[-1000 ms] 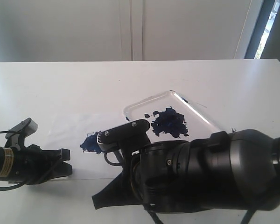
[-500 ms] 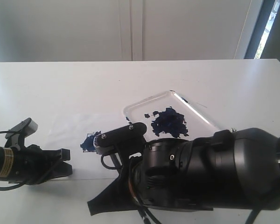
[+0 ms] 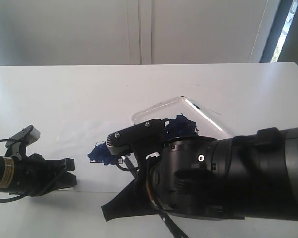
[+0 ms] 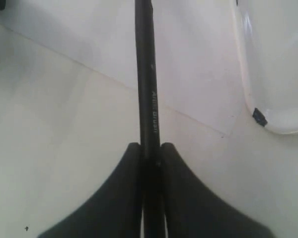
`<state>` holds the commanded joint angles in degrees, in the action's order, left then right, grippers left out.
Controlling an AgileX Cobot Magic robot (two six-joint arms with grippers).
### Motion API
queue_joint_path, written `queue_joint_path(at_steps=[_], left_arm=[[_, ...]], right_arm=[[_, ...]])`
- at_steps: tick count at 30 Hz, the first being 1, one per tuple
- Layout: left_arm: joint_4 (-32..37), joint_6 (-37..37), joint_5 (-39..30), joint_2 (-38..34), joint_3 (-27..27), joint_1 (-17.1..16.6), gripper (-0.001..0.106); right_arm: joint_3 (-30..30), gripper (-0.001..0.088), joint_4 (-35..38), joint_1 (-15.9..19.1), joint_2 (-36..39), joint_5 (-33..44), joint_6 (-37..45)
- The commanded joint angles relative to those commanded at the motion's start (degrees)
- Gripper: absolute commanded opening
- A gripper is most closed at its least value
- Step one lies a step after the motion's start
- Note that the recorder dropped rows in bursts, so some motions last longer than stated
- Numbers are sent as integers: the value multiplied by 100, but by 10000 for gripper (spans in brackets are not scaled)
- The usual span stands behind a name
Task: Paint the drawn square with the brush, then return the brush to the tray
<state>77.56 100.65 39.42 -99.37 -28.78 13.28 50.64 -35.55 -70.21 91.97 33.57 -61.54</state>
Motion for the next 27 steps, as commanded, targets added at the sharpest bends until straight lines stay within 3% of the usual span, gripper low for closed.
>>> queue_joint_path(at_steps=[7,13,18,23,27], left_arm=[[0,0,0,0,0,0,0],[0,-1,-12,0,0,0,0],[0,-14,-11,0,0,0,0],[-11,-14,-11,0,0,0,0],[-57,-27,0,0,0,0,0]], right_arm=[[0,0,191,0,0,-39,125],[0,0,201,-278,0,-204,214],[0,0,-575,-303,-161,-252,-397],[0,0,-1574,-303,-705,556,-1088],[0,0,-1786,-303,-1065,1165,-1190]])
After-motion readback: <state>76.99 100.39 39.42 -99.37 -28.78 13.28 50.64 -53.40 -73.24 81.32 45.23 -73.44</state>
